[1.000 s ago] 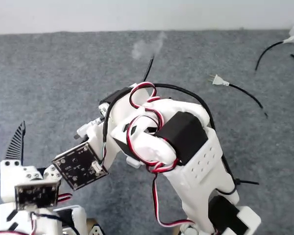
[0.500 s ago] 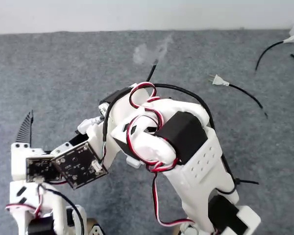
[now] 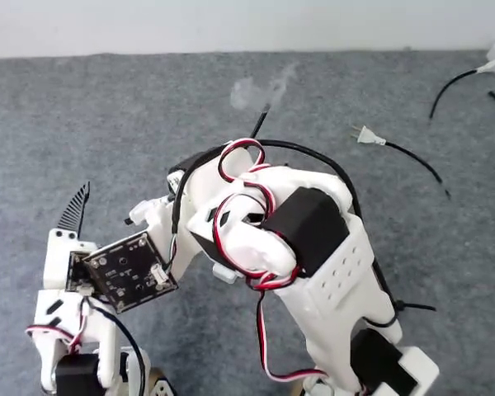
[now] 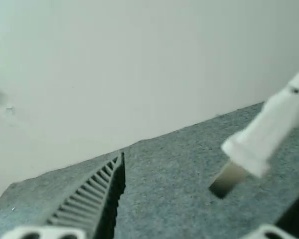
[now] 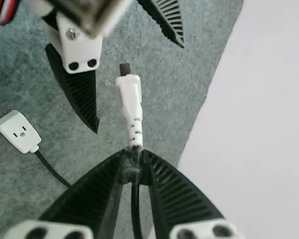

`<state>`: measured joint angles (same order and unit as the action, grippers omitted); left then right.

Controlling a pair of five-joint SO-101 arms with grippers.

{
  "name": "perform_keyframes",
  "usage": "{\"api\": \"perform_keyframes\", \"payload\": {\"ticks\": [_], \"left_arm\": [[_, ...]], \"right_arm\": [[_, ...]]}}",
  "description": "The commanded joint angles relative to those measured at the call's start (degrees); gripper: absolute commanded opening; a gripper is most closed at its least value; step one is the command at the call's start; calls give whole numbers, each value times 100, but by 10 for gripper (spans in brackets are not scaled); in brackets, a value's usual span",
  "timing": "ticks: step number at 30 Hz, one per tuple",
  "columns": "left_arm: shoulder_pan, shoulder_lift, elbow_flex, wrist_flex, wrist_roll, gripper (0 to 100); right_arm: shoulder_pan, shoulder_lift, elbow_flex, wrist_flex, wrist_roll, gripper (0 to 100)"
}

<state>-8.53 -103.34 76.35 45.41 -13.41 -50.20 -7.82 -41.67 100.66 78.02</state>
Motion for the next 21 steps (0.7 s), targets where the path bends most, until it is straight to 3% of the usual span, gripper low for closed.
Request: {"api": "perform_keyframes", "payload": {"ticks": [1,12,21], "left_arm": [[-211,-62,-75,88,-114,496],[-457,-70,-1930,1811,-132,496],[-492,-70,-2835,2857,-862,496]], "right_arm": [[-40,-171,-9,233,-88,10],[558,-110,0,207,237,10],[1147,382,0,242,668,10]]}}
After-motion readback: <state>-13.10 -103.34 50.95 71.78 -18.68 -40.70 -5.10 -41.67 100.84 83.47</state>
